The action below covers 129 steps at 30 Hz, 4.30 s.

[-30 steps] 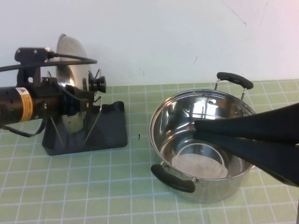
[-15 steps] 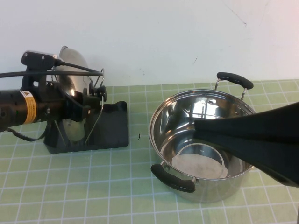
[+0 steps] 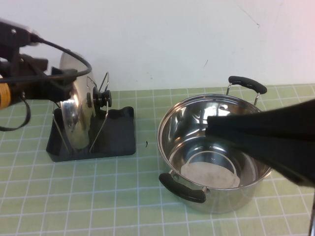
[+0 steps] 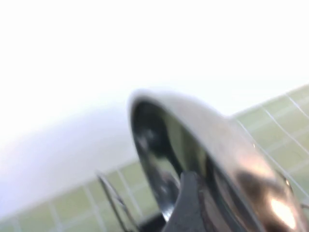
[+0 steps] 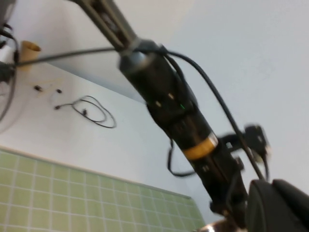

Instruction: Put pot lid on rack

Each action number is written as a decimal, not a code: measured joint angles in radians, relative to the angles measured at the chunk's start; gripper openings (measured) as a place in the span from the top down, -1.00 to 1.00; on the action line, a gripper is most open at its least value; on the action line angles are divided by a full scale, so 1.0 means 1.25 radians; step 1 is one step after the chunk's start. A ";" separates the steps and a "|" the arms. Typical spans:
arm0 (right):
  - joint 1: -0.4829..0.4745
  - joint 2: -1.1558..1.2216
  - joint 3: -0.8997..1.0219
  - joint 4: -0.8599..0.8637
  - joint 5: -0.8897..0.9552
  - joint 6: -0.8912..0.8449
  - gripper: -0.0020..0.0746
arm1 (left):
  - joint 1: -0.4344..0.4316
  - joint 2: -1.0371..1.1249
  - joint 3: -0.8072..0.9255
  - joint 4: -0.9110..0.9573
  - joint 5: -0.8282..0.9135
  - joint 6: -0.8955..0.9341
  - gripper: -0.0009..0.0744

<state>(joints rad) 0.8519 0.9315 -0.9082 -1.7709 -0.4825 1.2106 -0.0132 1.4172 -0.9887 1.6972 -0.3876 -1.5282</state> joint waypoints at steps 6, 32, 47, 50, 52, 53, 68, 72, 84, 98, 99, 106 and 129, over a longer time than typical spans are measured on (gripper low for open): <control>0.000 0.000 -0.002 0.000 0.154 -0.002 0.95 | 0.000 -0.132 0.000 0.003 0.097 -0.001 0.21; 0.000 -0.075 -0.112 0.896 1.185 -1.104 0.95 | 0.000 -0.439 0.002 -1.247 0.877 1.030 0.97; 0.000 -0.431 0.136 1.195 1.065 -1.123 0.95 | 0.000 -0.743 0.326 -1.877 0.807 1.602 0.98; 0.000 -0.492 0.243 1.199 0.997 -1.102 0.95 | 0.000 -0.811 0.406 -2.005 0.802 1.713 0.98; 0.000 -0.521 0.317 1.201 0.932 -1.090 0.95 | 0.000 -0.843 0.448 -2.082 0.797 1.775 0.98; 0.000 -0.531 0.346 1.202 0.907 -1.088 0.95 | 0.000 -0.858 0.468 -2.121 0.795 1.809 0.98; 0.000 -0.547 0.418 1.202 0.838 -1.085 0.95 | 0.000 -0.898 0.542 -2.250 0.790 1.968 0.98; 0.000 -0.547 0.421 1.202 0.842 -1.085 0.95 | 0.000 -0.898 0.542 -2.249 0.791 1.969 0.98; 0.000 -0.549 0.422 1.201 0.847 -1.085 0.95 | -0.062 -0.947 0.606 -2.268 0.646 1.997 0.98; 0.000 -0.549 0.422 1.201 0.848 -1.085 0.95 | -0.062 -1.140 0.775 -1.453 0.501 1.234 0.98; 0.000 -0.549 0.422 1.201 0.848 -1.085 0.95 | -0.062 -1.141 0.792 -1.436 0.497 1.212 0.98; 0.000 -0.549 0.422 1.201 0.848 -1.083 0.95 | -0.029 -1.142 0.808 -1.421 0.539 1.153 0.98; 0.000 -0.549 0.422 1.201 0.848 -1.082 0.95 | -0.026 -1.144 0.806 -1.421 0.556 1.152 0.98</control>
<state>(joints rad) 0.8519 0.2450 -0.3813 -0.2698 0.5778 -0.1420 -0.0451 -0.0123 0.0192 -0.0786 0.3072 -0.0886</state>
